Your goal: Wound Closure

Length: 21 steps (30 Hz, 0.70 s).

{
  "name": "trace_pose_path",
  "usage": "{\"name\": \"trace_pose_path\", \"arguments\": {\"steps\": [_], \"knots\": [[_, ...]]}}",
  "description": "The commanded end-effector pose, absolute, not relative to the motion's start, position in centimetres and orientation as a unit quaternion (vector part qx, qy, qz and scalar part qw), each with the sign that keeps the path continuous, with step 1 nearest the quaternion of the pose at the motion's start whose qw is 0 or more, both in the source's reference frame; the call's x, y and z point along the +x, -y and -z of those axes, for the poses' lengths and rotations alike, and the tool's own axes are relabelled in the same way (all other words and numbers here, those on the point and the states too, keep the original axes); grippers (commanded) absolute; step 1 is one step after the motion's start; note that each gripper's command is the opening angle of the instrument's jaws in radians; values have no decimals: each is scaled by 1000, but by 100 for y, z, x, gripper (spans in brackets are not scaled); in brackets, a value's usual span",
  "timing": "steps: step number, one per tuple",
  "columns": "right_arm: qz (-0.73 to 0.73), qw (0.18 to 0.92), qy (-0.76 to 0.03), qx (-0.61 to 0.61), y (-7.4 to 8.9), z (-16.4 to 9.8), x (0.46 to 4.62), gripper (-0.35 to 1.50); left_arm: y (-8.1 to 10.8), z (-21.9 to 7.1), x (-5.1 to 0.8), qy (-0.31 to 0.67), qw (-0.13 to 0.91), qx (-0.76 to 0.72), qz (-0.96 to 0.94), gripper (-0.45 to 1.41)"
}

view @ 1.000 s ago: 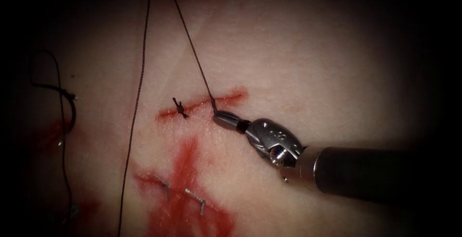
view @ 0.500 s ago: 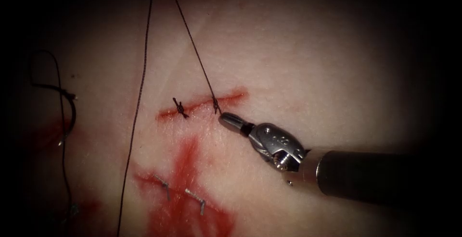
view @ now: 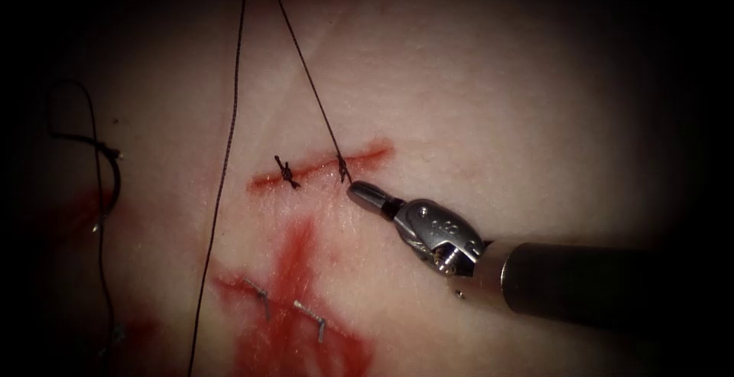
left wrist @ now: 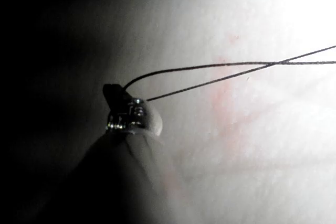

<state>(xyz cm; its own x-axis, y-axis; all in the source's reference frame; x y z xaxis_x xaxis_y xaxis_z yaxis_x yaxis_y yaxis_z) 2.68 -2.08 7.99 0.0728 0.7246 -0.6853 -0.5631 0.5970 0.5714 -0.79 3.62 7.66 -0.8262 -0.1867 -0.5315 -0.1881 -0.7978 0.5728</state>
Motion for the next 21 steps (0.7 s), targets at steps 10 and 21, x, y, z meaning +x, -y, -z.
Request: {"name": "trace_pose_path", "arguments": {"steps": [10, 21], "knots": [[-444, 703, -551, 71, 191, -785, 272, 31, -335, -759, -100, -318, -13, -357, -878, -45], [-450, 705, -545, 61, 172, -765, 271, 135, -276, -686, -134, -295, -9, -469, -833, -45]]}}
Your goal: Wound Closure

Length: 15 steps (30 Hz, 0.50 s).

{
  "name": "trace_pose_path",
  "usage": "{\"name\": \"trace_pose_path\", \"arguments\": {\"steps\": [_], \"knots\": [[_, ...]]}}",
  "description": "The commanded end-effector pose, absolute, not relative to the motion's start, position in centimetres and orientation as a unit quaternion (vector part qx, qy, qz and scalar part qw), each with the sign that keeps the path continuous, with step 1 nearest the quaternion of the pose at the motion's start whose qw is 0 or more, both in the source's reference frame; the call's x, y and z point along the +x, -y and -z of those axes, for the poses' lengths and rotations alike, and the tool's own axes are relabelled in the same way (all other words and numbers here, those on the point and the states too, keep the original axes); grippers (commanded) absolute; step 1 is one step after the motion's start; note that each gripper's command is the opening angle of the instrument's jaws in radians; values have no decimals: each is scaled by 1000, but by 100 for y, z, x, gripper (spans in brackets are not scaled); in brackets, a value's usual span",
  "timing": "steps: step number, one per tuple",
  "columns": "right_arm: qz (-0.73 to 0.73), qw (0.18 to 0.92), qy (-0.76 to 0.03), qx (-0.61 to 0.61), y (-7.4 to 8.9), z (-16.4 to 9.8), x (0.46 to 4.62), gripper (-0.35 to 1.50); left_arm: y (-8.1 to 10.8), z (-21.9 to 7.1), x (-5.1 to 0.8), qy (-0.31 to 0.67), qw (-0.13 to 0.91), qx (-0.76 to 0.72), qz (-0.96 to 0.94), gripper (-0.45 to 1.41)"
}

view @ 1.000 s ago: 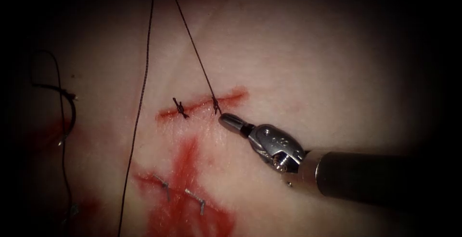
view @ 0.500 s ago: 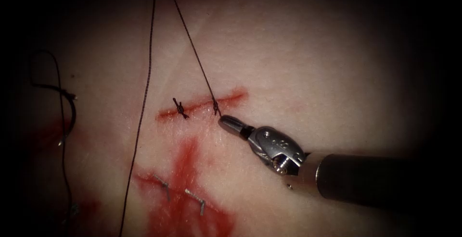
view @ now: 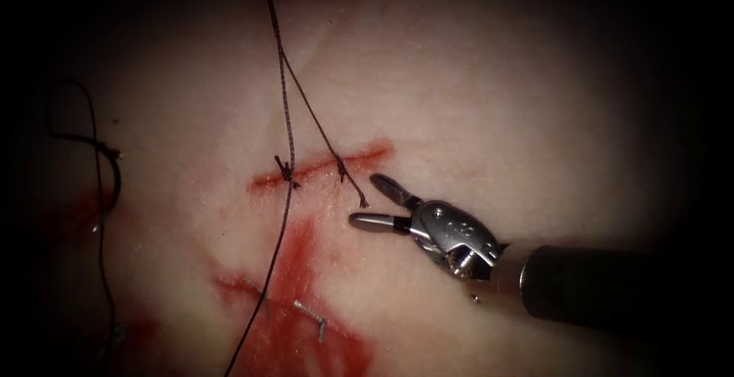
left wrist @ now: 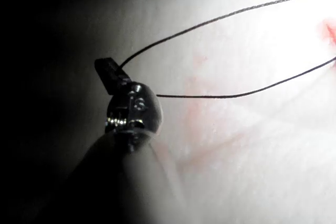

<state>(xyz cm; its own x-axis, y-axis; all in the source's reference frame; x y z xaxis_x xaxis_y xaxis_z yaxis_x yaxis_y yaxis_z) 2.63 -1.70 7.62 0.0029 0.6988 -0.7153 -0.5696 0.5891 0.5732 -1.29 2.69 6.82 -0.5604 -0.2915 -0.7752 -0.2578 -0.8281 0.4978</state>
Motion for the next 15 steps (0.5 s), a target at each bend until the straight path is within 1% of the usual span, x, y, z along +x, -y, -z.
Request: {"name": "trace_pose_path", "arguments": {"steps": [1, 3, 7, 15], "knots": [[-449, 707, -544, 57, 169, -763, 271, 136, -272, -679, -136, 292, 8, 475, 830, -45], [-446, 710, -542, 50, 162, -759, 274, 140, -264, -663, -140, 289, 5, 488, 824, -45], [-440, 717, -540, 33, 149, -754, 283, 140, -251, -636, -148, 284, 1, 511, 811, -45], [-410, 748, -522, 0, 130, -760, 315, 140, -226, -605, -161, 274, 4, 539, 796, -45]]}}
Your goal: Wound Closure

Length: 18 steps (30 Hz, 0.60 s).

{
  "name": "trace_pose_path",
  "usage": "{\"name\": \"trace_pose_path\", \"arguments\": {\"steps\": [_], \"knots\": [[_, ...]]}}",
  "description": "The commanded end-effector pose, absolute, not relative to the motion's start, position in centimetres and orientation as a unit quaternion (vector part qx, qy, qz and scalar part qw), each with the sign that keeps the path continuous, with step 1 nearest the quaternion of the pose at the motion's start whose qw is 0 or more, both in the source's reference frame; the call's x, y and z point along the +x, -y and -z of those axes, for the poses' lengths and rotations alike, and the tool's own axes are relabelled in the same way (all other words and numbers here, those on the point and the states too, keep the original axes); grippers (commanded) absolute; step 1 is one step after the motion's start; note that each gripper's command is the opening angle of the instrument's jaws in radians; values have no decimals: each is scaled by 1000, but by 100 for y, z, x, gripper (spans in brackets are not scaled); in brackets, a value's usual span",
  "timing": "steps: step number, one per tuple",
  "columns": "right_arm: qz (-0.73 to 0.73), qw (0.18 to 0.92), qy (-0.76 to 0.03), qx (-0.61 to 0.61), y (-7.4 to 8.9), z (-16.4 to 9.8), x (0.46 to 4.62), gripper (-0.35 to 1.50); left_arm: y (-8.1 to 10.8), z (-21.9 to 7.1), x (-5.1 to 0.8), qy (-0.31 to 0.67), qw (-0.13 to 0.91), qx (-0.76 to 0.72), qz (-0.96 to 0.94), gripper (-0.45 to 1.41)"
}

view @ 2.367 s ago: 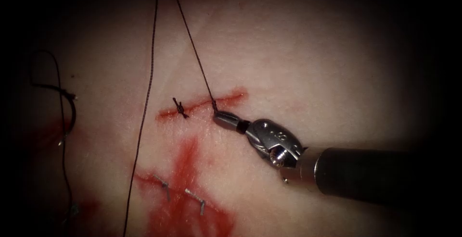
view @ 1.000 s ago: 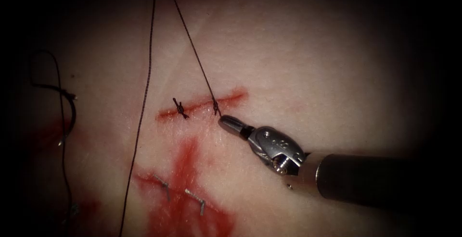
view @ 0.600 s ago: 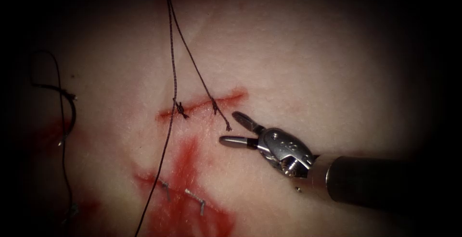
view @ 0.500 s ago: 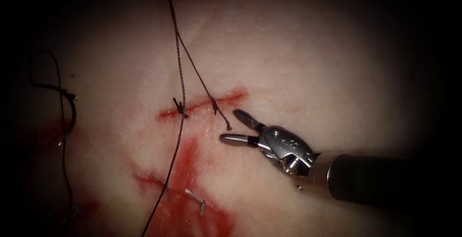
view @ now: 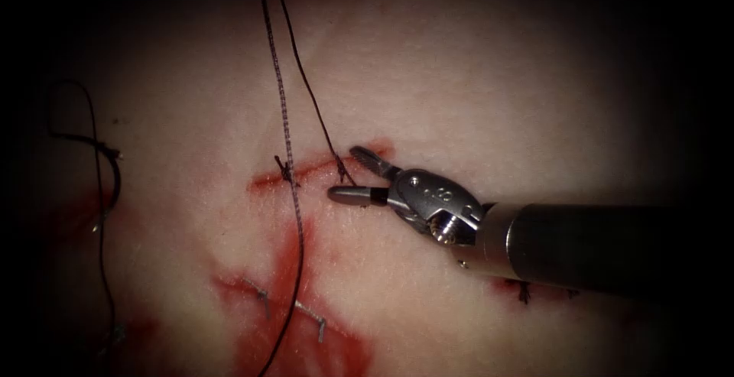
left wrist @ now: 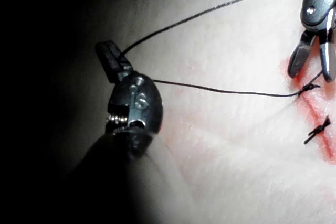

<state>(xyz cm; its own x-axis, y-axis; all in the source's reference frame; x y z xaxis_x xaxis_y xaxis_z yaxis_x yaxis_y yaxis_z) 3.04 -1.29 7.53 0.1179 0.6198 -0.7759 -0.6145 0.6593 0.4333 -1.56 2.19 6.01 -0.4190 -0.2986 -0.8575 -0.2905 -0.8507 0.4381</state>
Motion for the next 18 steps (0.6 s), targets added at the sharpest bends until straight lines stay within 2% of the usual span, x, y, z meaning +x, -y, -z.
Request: {"name": "trace_pose_path", "arguments": {"steps": [1, 8, 18], "knots": [[-407, 750, -521, -5, 128, -762, 318, 140, -223, -603, -162, 274, 5, 542, 795, -45], [-386, 764, -517, -34, 109, -772, 338, 143, -211, -587, -167, 269, 7, 557, 786, -45], [-380, 766, -516, -44, 106, -784, 341, 145, -203, -573, -167, 265, 8, 564, 782, -45]]}}
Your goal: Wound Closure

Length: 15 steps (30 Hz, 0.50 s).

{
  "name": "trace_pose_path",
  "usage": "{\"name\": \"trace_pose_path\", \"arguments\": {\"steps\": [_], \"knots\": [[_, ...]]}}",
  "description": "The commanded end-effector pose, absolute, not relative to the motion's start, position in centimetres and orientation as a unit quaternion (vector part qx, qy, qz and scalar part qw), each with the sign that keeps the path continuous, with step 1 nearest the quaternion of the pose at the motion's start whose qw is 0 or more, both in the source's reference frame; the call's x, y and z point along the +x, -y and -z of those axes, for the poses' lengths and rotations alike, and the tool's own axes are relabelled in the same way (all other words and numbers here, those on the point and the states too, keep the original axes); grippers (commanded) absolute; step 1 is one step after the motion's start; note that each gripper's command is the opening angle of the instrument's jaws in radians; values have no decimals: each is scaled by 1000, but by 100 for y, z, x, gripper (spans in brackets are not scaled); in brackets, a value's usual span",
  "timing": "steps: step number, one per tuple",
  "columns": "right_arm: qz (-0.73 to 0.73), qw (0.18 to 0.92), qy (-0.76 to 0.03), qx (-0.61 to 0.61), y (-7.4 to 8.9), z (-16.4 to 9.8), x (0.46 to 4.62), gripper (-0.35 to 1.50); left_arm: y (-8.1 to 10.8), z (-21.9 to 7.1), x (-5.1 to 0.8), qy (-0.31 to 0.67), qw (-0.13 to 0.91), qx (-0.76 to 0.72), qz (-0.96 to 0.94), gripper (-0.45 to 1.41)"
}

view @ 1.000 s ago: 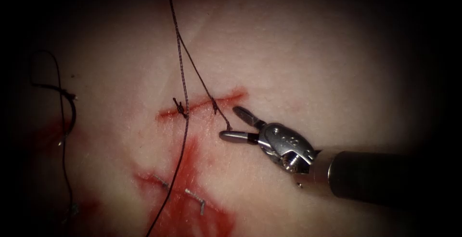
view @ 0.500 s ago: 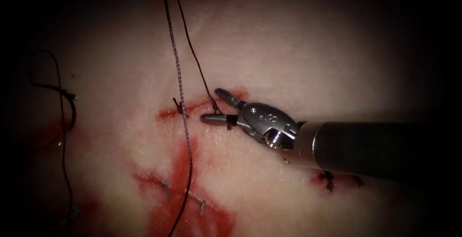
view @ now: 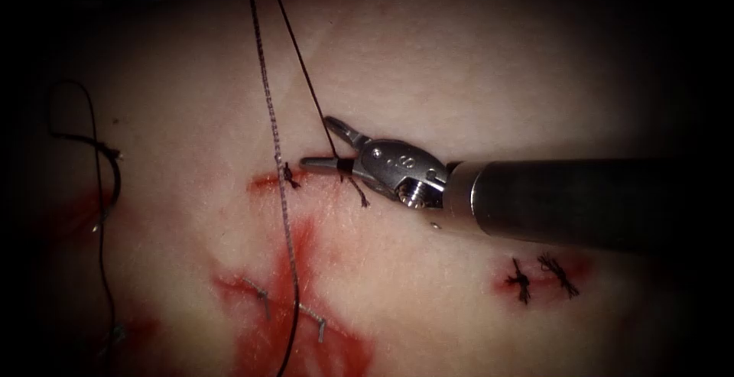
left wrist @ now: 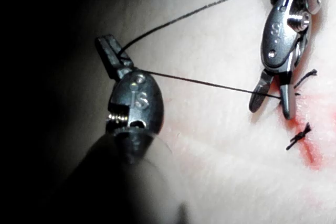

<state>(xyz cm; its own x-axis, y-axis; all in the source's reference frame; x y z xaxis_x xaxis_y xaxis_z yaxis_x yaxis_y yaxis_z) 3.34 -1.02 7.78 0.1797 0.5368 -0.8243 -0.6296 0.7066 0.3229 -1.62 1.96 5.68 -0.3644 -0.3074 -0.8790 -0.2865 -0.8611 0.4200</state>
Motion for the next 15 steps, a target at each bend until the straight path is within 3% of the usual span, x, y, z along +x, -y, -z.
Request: {"name": "trace_pose_path", "arguments": {"steps": [1, 15], "knots": [[-380, 766, -517, -43, 106, -784, 341, 145, -201, -571, -168, 264, 8, 564, 782, -45], [-366, 763, -532, -39, 102, -785, 363, 146, -198, -566, -170, 263, 8, 568, 780, -45]]}}
